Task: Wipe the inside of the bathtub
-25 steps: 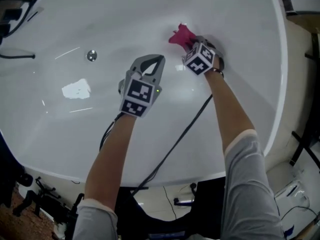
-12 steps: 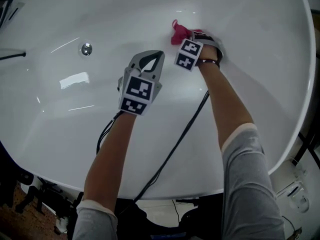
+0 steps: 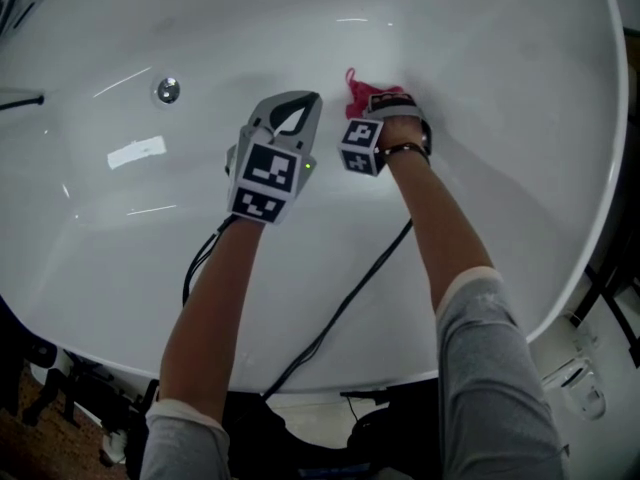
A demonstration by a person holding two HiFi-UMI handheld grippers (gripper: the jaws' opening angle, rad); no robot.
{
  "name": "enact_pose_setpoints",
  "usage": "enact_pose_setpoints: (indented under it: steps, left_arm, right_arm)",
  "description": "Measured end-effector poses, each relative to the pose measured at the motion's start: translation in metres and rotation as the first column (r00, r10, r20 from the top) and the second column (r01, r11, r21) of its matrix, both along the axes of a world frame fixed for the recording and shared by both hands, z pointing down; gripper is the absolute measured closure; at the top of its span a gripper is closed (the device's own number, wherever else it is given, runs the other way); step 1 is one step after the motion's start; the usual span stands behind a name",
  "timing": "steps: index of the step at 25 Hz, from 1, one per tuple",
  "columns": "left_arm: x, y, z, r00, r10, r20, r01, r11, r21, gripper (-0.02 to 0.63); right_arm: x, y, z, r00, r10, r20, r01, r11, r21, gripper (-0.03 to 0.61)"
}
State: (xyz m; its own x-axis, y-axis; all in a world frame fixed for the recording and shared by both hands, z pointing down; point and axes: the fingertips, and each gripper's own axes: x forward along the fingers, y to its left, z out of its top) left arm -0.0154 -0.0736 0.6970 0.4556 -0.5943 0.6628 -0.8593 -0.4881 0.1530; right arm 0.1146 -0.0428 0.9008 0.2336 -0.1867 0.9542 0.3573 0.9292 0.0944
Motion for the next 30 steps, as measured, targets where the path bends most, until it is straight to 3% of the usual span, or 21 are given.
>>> enact_pose_setpoints:
  steps: [4,7,11,16,21,23,27,30]
  left_arm:
    - [0.005,0.005,-0.003,1.0,0.007,-0.015,-0.007,1.0,-0.007,0.609]
    - [0.006,0.005,-0.004,1.0,0.008,-0.025,-0.008,1.0,-0.007,0.609]
    - [0.008,0.003,-0.008,1.0,0.003,-0.03,-0.003,1.0,0.003,0.609]
    - [-0.004,-0.007,-0.012,0.999,-0.033,-0.043,0.033,0.999,0.014,0.609]
    - [0.004,-0.011,-0.016,0.998,-0.019,-0.055,0.02,1.0,0.021,0.609]
    - [0.01,-0.011,-0.017,0.998,-0.011,-0.064,0.013,1.0,0.024,0.609]
    - [0.022,-0.007,-0.022,0.997,0.001,-0.082,0.0,1.0,0.017,0.609]
    - [0.026,-0.005,-0.033,0.996,-0.001,-0.09,0.002,1.0,0.012,0.609]
  right_arm:
    - [0.025,0.044,-0.007,0.987,-0.094,-0.13,0.08,0.991,-0.109,0.517]
    - [0.029,0.053,-0.004,0.982,-0.145,-0.118,0.132,0.985,-0.112,0.517]
    - [0.035,0.034,-0.003,0.987,-0.12,-0.11,0.11,0.989,-0.1,0.514]
    - [0.019,-0.022,-0.002,0.99,-0.061,-0.125,0.06,0.998,-0.014,0.512]
    - [0.011,-0.089,-0.015,0.994,-0.011,-0.113,0.026,0.991,0.128,0.512]
    - [0.011,-0.096,-0.019,0.993,-0.007,-0.118,0.024,0.989,0.144,0.514]
    - [0.026,-0.075,-0.029,0.988,-0.059,-0.144,0.073,0.993,0.095,0.52]
    - [0.044,-0.034,-0.043,0.975,-0.091,-0.202,0.088,0.996,-0.028,0.52]
